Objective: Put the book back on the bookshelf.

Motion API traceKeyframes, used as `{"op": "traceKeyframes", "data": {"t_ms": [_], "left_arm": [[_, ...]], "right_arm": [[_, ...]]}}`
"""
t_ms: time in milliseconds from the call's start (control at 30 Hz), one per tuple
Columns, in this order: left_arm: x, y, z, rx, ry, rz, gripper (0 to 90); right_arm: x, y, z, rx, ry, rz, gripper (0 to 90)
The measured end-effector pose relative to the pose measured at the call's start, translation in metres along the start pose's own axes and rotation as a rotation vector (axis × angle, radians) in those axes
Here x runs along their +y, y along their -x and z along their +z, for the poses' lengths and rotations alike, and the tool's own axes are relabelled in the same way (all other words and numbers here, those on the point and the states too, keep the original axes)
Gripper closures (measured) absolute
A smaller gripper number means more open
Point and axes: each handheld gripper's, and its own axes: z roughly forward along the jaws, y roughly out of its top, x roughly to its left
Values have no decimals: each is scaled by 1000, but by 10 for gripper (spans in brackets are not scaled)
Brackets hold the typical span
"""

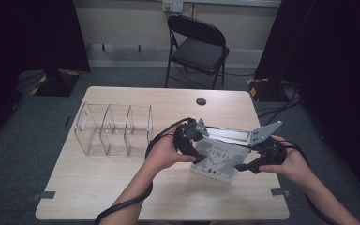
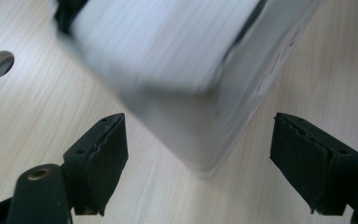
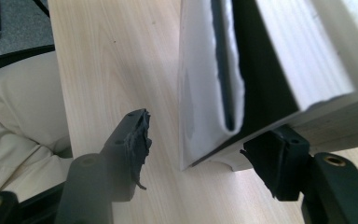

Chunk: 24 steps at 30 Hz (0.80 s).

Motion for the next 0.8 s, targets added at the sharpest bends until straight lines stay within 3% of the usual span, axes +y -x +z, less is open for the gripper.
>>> {"op": "traceKeyframes", "data": {"t_ms": [200, 333, 467, 533, 667, 800], "left_arm": [[12, 2, 6, -5, 14, 9, 199], [18, 4, 9, 6, 7, 46, 205], [20, 3, 10, 0, -8, 38, 202], [20, 3, 9, -18, -6, 27, 237], [21, 6, 4, -29, -21, 64, 316], [19, 15, -1, -52, -13, 68, 405]], "right_arm": [[-4, 0, 0, 3, -1, -5, 401], [-6, 1, -2, 4, -7, -13, 411], [-8, 2, -1, 2, -6, -18, 411], [-9, 3, -1, 5, -4, -14, 411], [-10, 4, -2, 0, -2, -5, 411], [-12, 6, -4, -8, -3, 1, 411]]}}
